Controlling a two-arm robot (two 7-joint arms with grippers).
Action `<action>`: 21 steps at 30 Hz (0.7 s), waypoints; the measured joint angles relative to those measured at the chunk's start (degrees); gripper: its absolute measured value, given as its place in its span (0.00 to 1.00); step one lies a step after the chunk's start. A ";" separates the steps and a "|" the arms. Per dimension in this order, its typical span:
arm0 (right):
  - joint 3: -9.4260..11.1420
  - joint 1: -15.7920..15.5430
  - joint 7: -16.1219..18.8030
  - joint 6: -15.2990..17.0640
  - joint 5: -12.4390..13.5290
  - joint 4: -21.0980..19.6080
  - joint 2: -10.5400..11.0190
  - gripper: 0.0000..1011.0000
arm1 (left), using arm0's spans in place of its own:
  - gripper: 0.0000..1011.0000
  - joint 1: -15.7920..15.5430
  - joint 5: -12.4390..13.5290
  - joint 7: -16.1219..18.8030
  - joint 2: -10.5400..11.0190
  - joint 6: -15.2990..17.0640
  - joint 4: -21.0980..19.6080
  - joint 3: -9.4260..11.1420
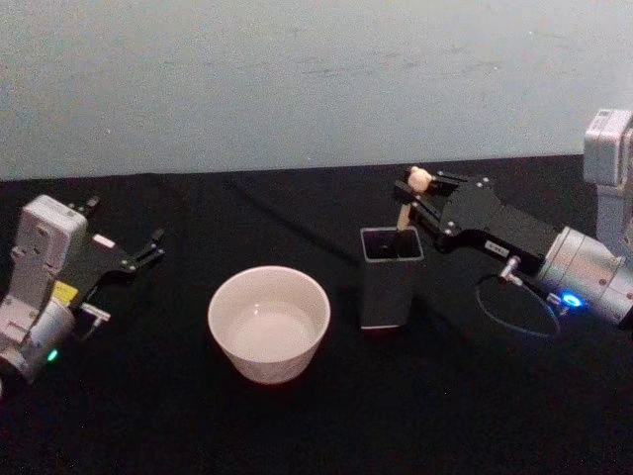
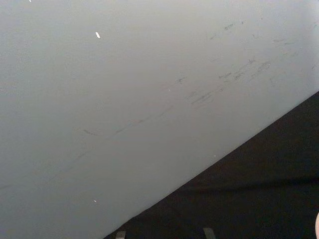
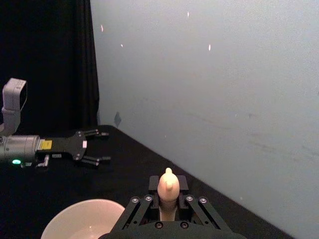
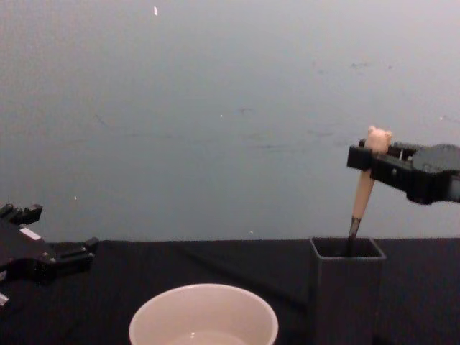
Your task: Pick up the stirring spoon with one hand, stir inside the cup, then place it back in its original position.
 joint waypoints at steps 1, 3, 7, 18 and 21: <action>-0.14 0.09 0.03 0.20 0.00 0.15 0.00 0.20 | 0.99 0.00 0.00 0.00 0.00 0.00 0.00 0.00; -0.49 0.31 0.20 0.43 -0.01 0.56 0.00 0.20 | 0.99 0.00 0.00 0.00 0.00 0.00 0.00 0.00; -1.49 1.09 1.34 0.28 -0.64 2.14 -0.02 0.20 | 0.99 0.00 0.00 0.00 0.00 0.00 0.00 0.00; -3.52 2.88 3.18 -0.36 -1.71 6.15 -0.68 0.20 | 0.99 0.00 0.00 0.00 0.00 0.00 0.00 0.00; -3.76 3.05 3.13 -0.20 -1.86 6.78 -0.89 0.20 | 0.99 0.00 0.00 0.00 0.00 0.00 0.00 0.00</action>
